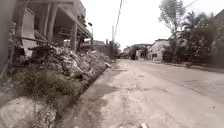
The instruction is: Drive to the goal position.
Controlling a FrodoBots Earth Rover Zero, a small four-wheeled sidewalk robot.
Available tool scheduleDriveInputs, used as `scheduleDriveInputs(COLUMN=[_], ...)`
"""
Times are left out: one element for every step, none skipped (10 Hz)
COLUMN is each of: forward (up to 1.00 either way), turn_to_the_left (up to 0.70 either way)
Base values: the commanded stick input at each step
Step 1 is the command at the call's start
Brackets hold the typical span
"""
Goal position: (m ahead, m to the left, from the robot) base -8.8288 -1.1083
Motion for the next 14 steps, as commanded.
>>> scheduleDriveInputs(forward=[0.06,0.06,0.06,0.06,0.06,0.06,0.06,0.06,0.06,0.06,0.06,0.06,0.06,0.06], turn_to_the_left=[0.0,0.0,0.0,0.0,0.0,0.0,0.0,0.0,0.0,0.0,0.0,0.0,0.0,0.0])
